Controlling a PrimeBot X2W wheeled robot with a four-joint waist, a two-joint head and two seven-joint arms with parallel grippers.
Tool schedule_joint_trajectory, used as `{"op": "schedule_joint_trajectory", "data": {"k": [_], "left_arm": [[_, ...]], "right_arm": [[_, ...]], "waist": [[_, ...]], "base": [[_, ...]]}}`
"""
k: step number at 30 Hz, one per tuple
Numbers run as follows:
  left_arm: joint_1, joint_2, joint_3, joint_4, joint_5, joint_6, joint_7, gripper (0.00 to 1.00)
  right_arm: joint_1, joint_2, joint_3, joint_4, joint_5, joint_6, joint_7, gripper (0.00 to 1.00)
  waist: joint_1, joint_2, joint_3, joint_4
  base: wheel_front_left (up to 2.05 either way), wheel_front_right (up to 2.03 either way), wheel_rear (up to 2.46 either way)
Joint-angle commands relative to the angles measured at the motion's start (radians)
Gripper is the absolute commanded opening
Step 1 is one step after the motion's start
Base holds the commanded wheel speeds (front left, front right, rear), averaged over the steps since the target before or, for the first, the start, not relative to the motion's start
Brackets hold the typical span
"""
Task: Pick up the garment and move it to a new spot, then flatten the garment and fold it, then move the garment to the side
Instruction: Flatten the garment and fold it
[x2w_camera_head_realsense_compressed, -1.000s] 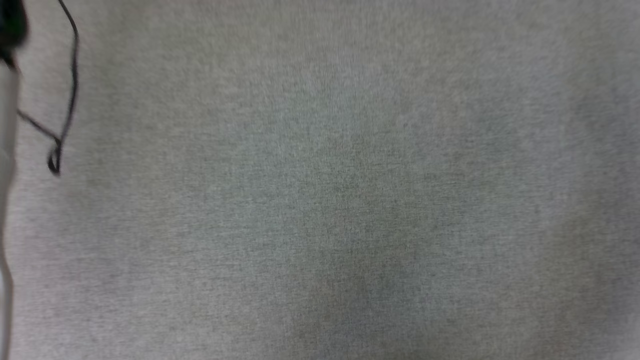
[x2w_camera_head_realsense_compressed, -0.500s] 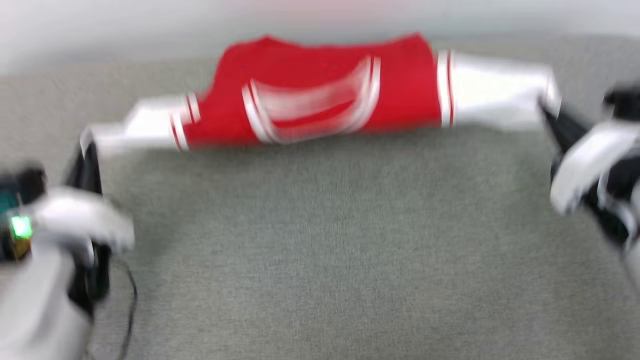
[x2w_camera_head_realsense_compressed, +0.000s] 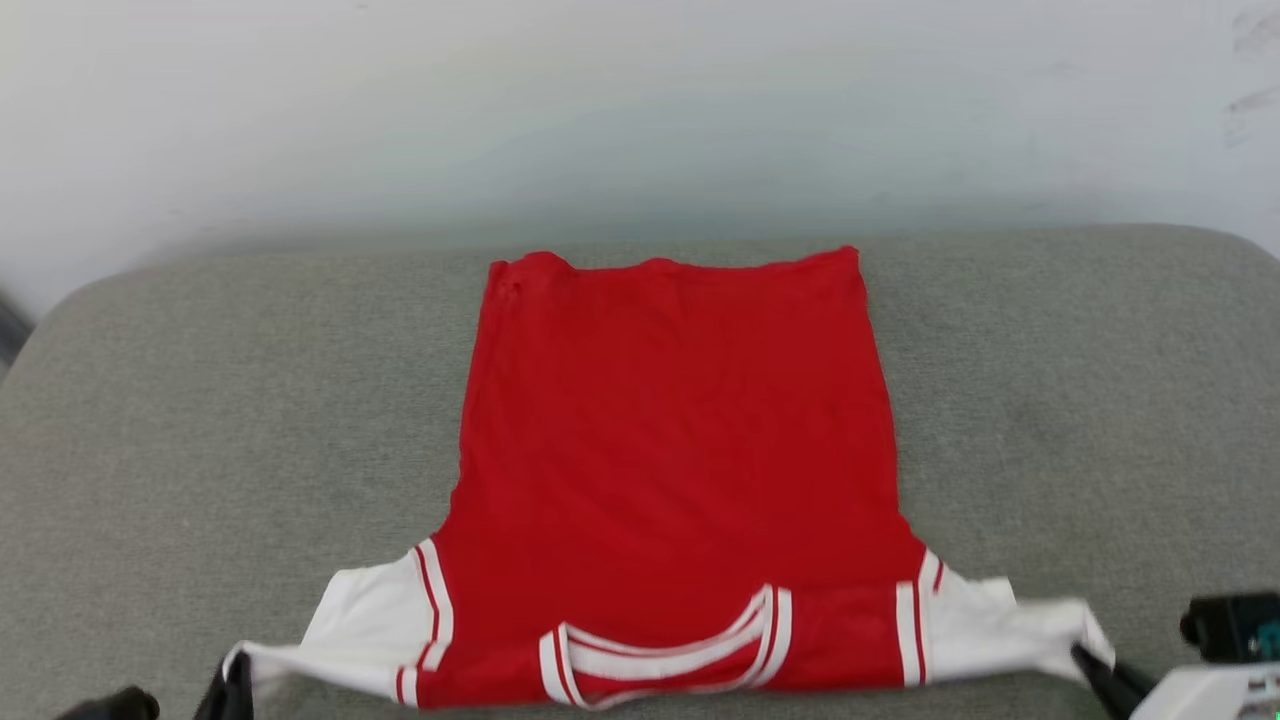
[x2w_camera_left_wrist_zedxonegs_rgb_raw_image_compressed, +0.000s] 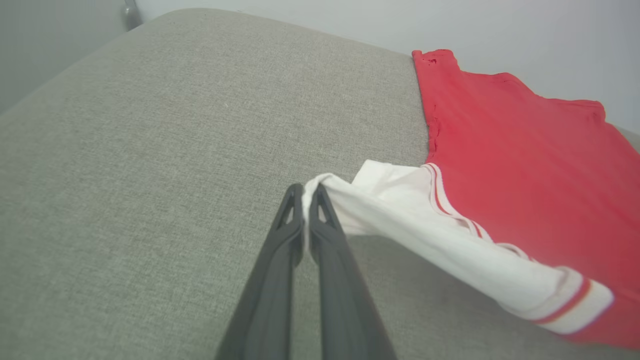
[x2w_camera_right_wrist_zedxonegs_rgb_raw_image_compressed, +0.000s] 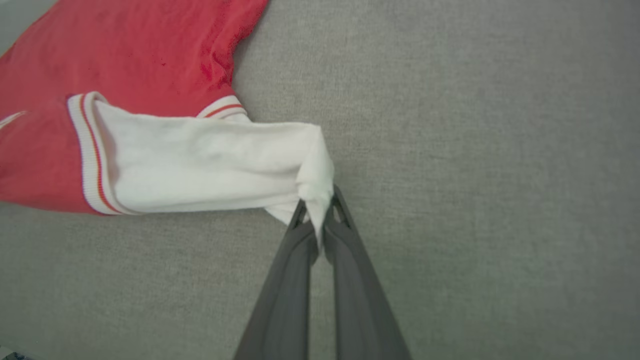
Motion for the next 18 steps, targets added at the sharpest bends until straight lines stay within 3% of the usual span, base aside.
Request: {"op": "schedule_joint_trajectory", "data": {"k": [1, 8, 9, 10, 11, 18], "left_arm": [[0.021, 0.007, 0.001, -0.009, -0.006, 0.008, 0.009, 0.00], [0.091, -0.002, -0.036, -0.029, 0.010, 0.028, 0.016, 0.00], [0.089, -0.007, -0.039, -0.026, 0.012, 0.025, 0.011, 0.00], [0.082, -0.012, -0.041, -0.027, 0.013, 0.021, 0.004, 0.00], [0.073, -0.019, -0.044, -0.027, 0.020, 0.018, -0.001, 0.00], [0.024, -0.046, -0.046, -0.029, 0.048, -0.001, -0.031, 0.00]], "right_arm": [[0.037, 0.005, -0.014, -0.024, -0.023, -0.001, 0.015, 0.00], [0.216, 0.084, -0.060, -0.146, -0.074, -0.001, 0.178, 0.01], [0.225, 0.101, -0.061, -0.153, -0.062, -0.001, 0.197, 0.24], [0.229, 0.108, -0.066, -0.164, -0.063, -0.001, 0.205, 0.82], [0.226, 0.107, -0.069, -0.176, -0.070, -0.001, 0.208, 1.00], [0.124, 0.157, -0.187, -0.218, -0.065, -0.001, 0.164, 1.00]], "waist": [[0.0004, 0.0000, -0.010, 0.010], [0.0004, 0.0000, -0.003, 0.022], [0.0004, 0.0000, 0.000, 0.022], [0.0004, 0.0000, 0.003, 0.023], [0.0004, 0.0000, 0.006, 0.025], [0.0004, 0.0000, 0.043, 0.038]], "base": [[0.00, 0.00, 0.00], [0.00, 0.00, 0.00], [0.00, 0.00, 0.00], [0.00, 0.00, 0.00], [0.00, 0.00, 0.00], [0.00, 0.00, 0.00]]}}
